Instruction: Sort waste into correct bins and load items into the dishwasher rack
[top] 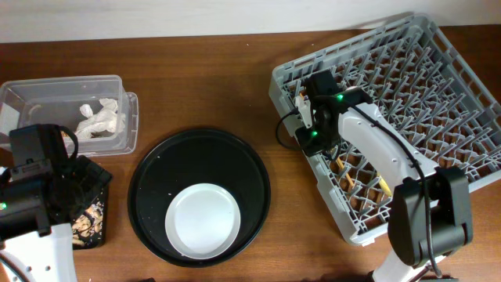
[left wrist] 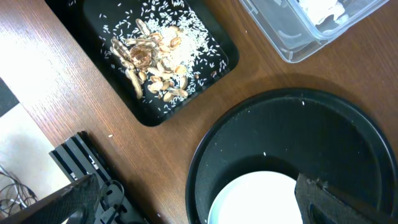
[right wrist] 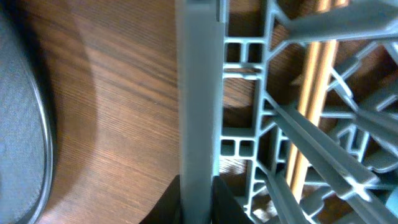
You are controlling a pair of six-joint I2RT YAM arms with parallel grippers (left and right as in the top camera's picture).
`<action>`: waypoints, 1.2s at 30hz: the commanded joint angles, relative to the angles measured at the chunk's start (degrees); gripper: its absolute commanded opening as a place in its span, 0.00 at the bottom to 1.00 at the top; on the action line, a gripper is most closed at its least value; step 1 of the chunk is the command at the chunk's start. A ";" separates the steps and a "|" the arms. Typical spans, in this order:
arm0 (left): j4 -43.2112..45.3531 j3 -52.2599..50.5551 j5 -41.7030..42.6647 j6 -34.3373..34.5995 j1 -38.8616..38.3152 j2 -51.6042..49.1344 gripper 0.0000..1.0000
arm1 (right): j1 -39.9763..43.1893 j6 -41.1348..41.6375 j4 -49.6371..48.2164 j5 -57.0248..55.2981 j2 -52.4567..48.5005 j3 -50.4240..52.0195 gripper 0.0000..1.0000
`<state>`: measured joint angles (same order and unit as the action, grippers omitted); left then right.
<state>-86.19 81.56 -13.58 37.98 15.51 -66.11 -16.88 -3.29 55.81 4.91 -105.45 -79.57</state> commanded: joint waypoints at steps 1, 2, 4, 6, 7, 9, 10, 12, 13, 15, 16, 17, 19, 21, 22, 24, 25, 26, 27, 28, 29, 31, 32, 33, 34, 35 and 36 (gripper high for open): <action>0.00 0.61 -0.81 -0.26 0.20 0.46 0.99 | -0.44 5.99 -3.76 0.85 -1.01 0.46 0.04; 0.00 0.61 -0.81 -0.26 0.20 0.46 0.99 | -0.48 8.39 -5.79 0.85 -1.01 0.46 0.04; 0.00 0.61 -0.81 -0.26 0.20 0.46 0.99 | -0.48 11.45 -7.98 0.83 -1.01 0.46 0.04; 0.00 0.61 -0.81 -0.26 0.20 0.46 0.99 | -0.48 18.38 -12.46 0.81 -1.01 0.46 0.04; 0.00 0.61 -0.81 -0.26 0.20 0.46 0.99 | -0.48 20.90 -14.40 0.74 -1.03 0.46 0.06; 0.00 0.61 -0.81 -0.26 0.20 0.46 0.99 | -0.48 27.52 -19.04 -1.77 -1.09 0.46 0.07; 0.00 0.61 -0.81 -0.26 0.20 0.46 0.99 | -0.46 30.64 -20.79 -4.28 -1.18 0.46 0.07; 0.00 0.61 -0.81 -0.26 0.20 0.46 0.99 | -0.46 34.34 -24.74 -5.49 -1.92 0.46 0.10; 0.00 0.61 -0.81 -0.26 0.20 0.46 0.99 | -0.46 35.34 -26.34 -5.84 -2.45 0.46 0.11; 0.00 0.61 -0.81 -0.26 0.20 0.46 0.99 | -0.46 38.84 -29.18 -6.58 -3.72 0.44 0.11; 0.02 0.61 -0.81 -0.26 0.20 0.46 0.99 | -0.46 40.50 -30.23 -7.58 -4.02 0.44 0.11; 0.00 0.61 -0.81 -0.26 0.20 0.46 0.99 | -0.48 40.46 -31.56 -7.54 -4.02 0.42 0.12; 0.00 0.61 -0.81 -0.26 0.20 0.46 1.00 | -0.48 40.41 -32.46 -6.93 -4.00 -0.35 0.15; 0.00 0.61 -0.81 -0.26 0.20 0.46 0.99 | -0.44 40.13 -30.34 -6.93 -4.00 -2.32 0.26; 0.00 0.61 -0.81 -0.26 0.20 0.46 0.99 | -0.42 39.47 -27.19 -6.91 -3.87 -4.79 0.35; 0.00 0.61 -0.81 -0.26 0.20 0.46 0.99 | -0.42 36.70 -18.36 -6.75 -3.52 -11.23 0.42; 0.00 0.61 -0.81 -0.26 0.20 0.46 0.99 | -0.42 34.99 -13.49 -5.57 -3.23 -14.78 0.42; 0.00 0.61 -0.81 -0.26 0.20 0.46 0.99 | -0.42 32.17 -8.50 -2.29 -2.91 -18.53 0.43; 0.00 0.61 -0.81 -0.26 0.20 0.46 0.99 | -0.68 27.17 -1.86 4.48 -2.84 -23.23 0.46; 0.00 0.61 -0.81 -0.26 0.20 0.46 1.00 | -1.75 21.03 6.03 14.34 -2.82 -27.69 0.61; 0.00 0.61 -0.81 -0.26 0.20 0.46 0.99 | -3.06 18.69 9.55 17.59 -2.80 -28.89 0.72; 0.00 0.61 -0.81 -0.26 0.20 0.46 0.99 | -6.47 16.48 14.23 18.21 -2.86 -28.92 0.80; 0.00 0.61 -0.81 -0.26 0.20 0.46 0.99 | -10.10 16.11 17.00 15.47 -3.10 -27.93 0.80; 0.00 0.61 -0.81 -0.26 0.20 0.46 0.99 | -12.72 16.13 17.62 13.62 -3.32 -26.84 0.79; 0.00 0.61 -0.81 -0.26 0.20 0.46 0.99 | -15.80 16.17 17.46 11.58 -3.82 -25.46 0.79; 0.00 0.61 -0.81 -0.26 0.20 0.46 0.99 | -18.05 16.50 16.76 10.25 -4.52 -24.24 0.79; 0.00 0.61 -0.81 -0.26 0.20 0.46 0.99 | -21.59 21.07 14.21 6.93 -5.51 -21.59 0.74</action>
<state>-86.19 81.60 -13.61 37.98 15.51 -66.11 -33.47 14.28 72.75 17.50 -109.03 -105.06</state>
